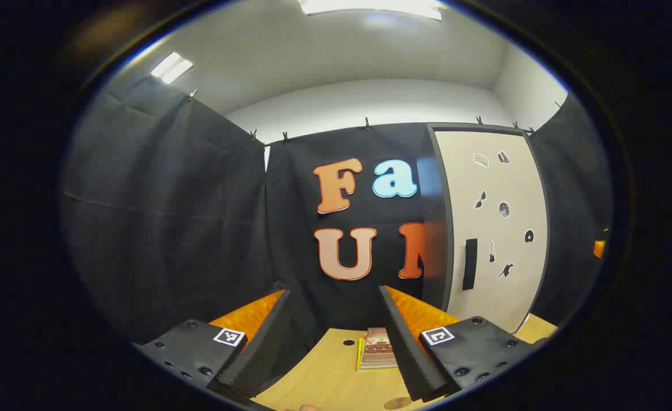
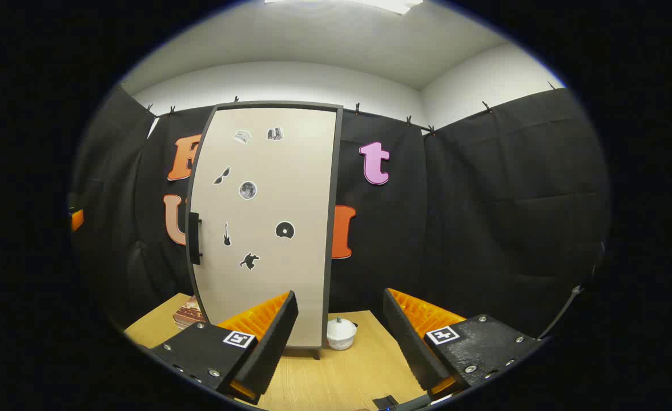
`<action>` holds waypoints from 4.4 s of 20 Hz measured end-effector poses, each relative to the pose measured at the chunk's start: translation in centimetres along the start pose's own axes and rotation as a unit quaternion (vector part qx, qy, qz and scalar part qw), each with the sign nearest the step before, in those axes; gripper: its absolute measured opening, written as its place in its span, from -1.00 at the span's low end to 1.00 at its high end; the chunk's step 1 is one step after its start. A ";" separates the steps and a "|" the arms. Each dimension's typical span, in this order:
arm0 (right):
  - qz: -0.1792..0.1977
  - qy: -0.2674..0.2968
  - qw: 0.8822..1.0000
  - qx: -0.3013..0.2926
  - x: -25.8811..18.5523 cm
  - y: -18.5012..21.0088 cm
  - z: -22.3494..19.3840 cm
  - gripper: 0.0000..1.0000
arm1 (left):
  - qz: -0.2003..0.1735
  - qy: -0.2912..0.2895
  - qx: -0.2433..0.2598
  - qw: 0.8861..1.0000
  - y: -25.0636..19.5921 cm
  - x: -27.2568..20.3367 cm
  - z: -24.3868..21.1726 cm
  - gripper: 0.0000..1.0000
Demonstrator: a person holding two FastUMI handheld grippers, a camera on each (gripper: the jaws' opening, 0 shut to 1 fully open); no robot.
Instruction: Open the cabinet door with the right hand, grasp the bottle in the cabinet with the left hand and place it on the coaster, then close the cabinet door with the right hand.
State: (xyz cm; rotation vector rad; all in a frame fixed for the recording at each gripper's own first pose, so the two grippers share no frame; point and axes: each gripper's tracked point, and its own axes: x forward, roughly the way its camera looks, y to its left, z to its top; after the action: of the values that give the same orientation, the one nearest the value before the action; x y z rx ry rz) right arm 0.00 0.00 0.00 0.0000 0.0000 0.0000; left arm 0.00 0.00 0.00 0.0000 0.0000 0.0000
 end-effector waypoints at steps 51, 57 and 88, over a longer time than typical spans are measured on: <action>0.105 0.043 0.992 0.049 19.9 35.3 0.7 0.53 | 0.050 0.012 0.012 0.999 17.8 1.5 -2.8 0.93; 0.113 0.060 0.989 0.072 21.7 36.2 0.2 -0.13 | 0.056 0.015 0.015 0.998 18.6 1.6 -3.0 0.86; 0.075 0.053 0.995 0.044 3.6 21.3 -0.4 -0.70 | -0.026 -0.004 -0.016 1.000 12.5 1.9 -2.5 0.93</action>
State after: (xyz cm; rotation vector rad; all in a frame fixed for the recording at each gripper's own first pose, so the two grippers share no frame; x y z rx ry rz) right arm 3.57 21.32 -0.35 0.0875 0.1068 0.1497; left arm 1.86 12.47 -2.53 -0.0319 -0.0071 -0.0520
